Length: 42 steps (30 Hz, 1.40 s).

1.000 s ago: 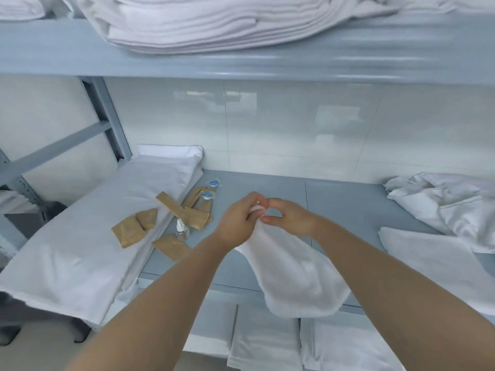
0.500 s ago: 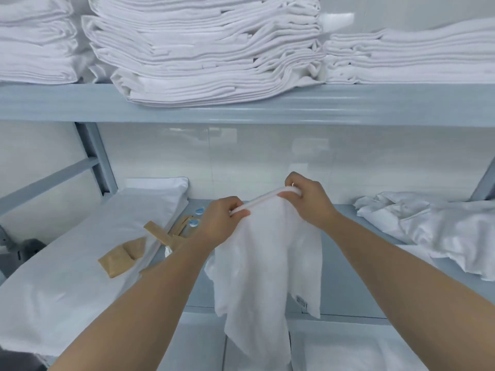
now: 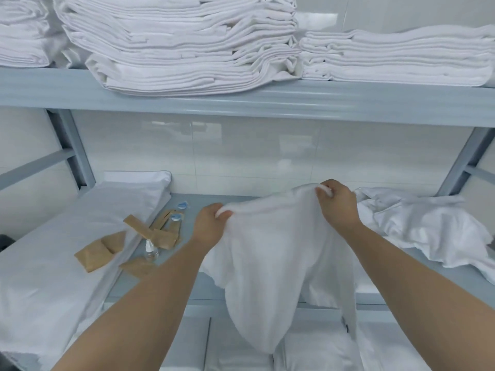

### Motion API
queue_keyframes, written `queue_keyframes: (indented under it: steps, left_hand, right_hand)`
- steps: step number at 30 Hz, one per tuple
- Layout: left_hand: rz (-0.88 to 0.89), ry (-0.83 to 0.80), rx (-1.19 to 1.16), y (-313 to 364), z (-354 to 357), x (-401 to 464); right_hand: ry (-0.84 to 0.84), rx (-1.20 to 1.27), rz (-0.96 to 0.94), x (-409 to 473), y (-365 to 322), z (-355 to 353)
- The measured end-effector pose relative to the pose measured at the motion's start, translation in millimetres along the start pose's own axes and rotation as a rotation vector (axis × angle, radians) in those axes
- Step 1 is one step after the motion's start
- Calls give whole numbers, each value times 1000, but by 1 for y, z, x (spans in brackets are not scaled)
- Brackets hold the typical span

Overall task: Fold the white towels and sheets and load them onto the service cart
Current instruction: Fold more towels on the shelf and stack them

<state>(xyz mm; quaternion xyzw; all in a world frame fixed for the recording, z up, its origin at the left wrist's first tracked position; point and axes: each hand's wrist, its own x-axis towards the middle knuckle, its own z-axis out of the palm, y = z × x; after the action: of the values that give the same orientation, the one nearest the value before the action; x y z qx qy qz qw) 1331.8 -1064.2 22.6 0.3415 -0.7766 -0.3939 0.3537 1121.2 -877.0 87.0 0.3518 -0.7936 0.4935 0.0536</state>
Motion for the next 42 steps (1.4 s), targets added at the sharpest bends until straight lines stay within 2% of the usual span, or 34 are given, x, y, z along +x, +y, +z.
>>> queue_keyframes:
  steps: [3,6,9,12,16,23,26,28,31,35,37,39,42]
  left_hand:
    - [186,-107,-90,48,17,3]
    - [297,-243,-62,86,30,9]
    - [382,-345,-24,112,36,15]
    - [383,-322,-29,118,34,20]
    - [264,-256,31,95,35,21]
    - [93,-120,116,43,36,15]
    - [0,-76,79,26,40,8]
    - [-1,-37,33,32,43,5]
    - [118,-61,-42,67,47,1]
    - [333,-291,-30,122,59,-11]
    - [378,-371,-27,138,62,-15]
    - [385,-378,-49,144,58,-17]
    - [351,-320,10,137,42,-20]
  right_hand:
    - [-103,2,-60,-9,-10,12]
    - [-279,-31,-144,-13,-19,20]
    - [-426,49,-180,-12,-22,20]
    - [-323,73,-213,-7,-21,15]
    - [-119,180,-174,0,-22,-1]
    - [23,363,61,6,-7,-28]
    - [97,368,162,6,4,-39]
    - [74,311,200,4,13,-42]
    - [-49,229,182,-4,22,-39]
    - [-329,274,-43,-20,11,-26]
    - [-470,230,-151,-24,5,-17]
    - [-443,158,-165,-26,0,-14]
    - [-268,134,-157,-24,0,-18]
